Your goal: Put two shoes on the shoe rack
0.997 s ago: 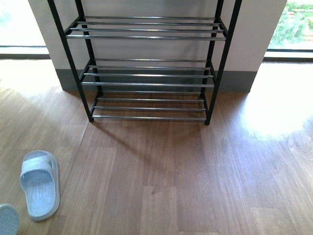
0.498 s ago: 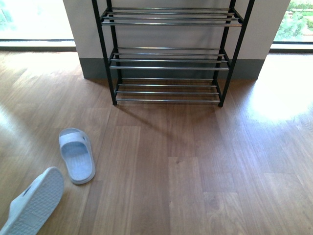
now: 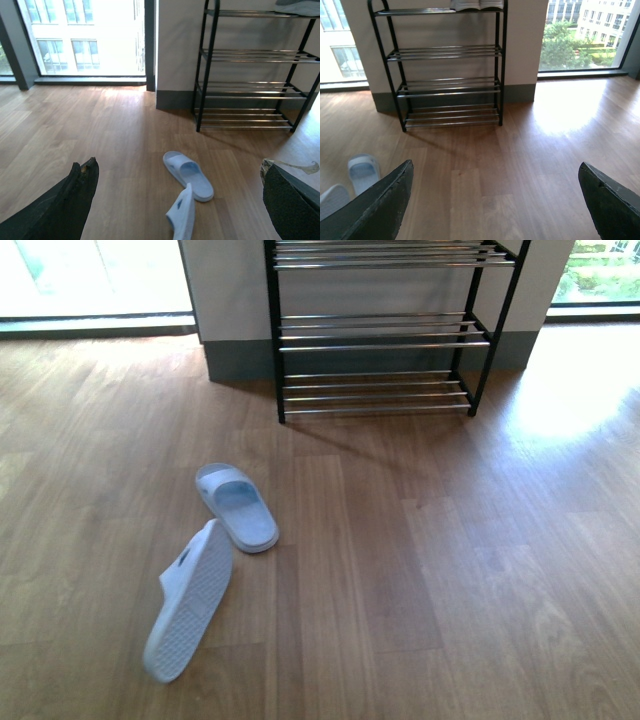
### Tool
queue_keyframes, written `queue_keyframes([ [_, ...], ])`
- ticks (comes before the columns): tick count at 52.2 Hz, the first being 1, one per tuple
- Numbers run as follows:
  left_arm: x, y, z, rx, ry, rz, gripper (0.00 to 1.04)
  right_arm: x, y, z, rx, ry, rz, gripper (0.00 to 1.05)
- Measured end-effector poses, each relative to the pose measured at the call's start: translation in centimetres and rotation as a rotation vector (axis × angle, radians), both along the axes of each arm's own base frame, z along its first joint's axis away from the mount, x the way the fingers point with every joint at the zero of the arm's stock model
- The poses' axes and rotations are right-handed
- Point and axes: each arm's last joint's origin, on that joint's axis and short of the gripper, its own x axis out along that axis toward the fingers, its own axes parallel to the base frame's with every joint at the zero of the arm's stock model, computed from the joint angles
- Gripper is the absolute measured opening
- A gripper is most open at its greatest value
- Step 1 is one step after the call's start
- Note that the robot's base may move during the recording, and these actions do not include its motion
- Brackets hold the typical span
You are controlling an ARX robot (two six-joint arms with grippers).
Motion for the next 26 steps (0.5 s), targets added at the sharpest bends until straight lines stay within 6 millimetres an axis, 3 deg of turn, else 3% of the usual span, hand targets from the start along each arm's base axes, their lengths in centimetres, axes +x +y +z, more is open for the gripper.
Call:
queue_keyframes([
  [26, 0.0, 0.01, 0.0, 0.0, 0.0, 0.003, 0.95, 0.0, 0.01, -0.01, 0.0, 0.001, 0.005, 0.96],
])
